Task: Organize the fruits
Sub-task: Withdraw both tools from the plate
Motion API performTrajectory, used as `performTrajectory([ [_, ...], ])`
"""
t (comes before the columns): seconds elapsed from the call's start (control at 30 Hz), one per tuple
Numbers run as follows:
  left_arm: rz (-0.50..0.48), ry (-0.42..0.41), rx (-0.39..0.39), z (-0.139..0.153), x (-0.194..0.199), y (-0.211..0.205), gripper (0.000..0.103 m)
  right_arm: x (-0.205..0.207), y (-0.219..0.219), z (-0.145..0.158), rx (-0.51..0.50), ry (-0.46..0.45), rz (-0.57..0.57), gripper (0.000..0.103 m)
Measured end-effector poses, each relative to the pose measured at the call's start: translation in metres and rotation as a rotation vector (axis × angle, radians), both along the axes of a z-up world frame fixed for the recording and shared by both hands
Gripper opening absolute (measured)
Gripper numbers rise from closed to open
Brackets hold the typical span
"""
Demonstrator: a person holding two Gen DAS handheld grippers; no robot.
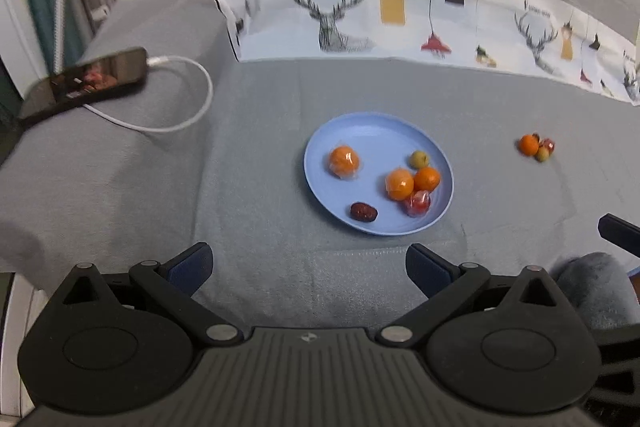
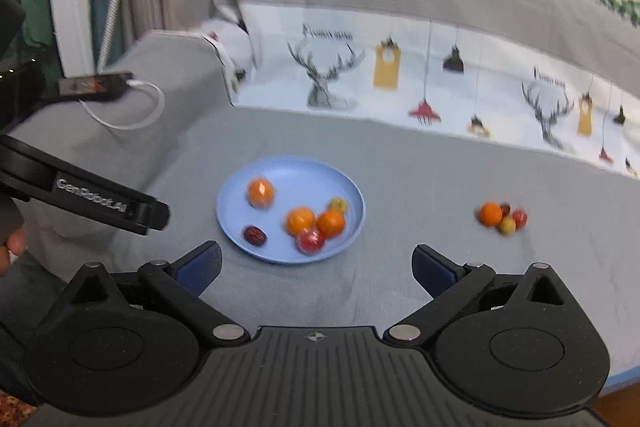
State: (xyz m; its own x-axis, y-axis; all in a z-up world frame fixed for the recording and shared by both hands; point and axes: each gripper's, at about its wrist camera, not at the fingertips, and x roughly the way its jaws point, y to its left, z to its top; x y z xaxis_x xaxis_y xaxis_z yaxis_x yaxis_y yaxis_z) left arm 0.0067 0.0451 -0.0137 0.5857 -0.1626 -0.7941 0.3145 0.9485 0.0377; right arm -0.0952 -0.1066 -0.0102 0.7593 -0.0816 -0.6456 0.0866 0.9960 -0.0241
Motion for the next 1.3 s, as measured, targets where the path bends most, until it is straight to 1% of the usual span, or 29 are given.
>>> performTrajectory([
  [0.17, -0.005, -0.062, -0.009, 0.017, -0.025, 0.004, 0.103, -0.025, 0.016, 0.014, -0.060, -0.049, 0.039, 0.102],
  [0.37, -0.018, -0.101, -0.016, 0.030, -0.052, 0.008, 0.103, -0.046, 0.018, 0.027, -0.059, -0.097, 0.017, 0.102],
  [0.53, 0.005, -0.147, -0.035, 0.042, -0.066, 0.016, 0.103, -0.058, 0.022, 0.034, -0.067, -0.125, 0.016, 0.102],
  [0.83, 0.037, -0.147, -0.050, 0.045, -0.070, 0.026, 0.103, -0.064, 0.030, 0.038, -0.076, -0.147, 0.035, 0.102],
  [1.13, 0.005, -0.130, -0.033, 0.038, -0.063, 0.015, 0.103, -0.062, 0.026, 0.034, -0.075, -0.129, 0.011, 0.102],
  [1.3, 0.009, -0.122, -0.020, 0.034, -0.060, 0.013, 0.103, -0.061, 0.023, 0.030, -0.059, -0.123, 0.001, 0.102],
])
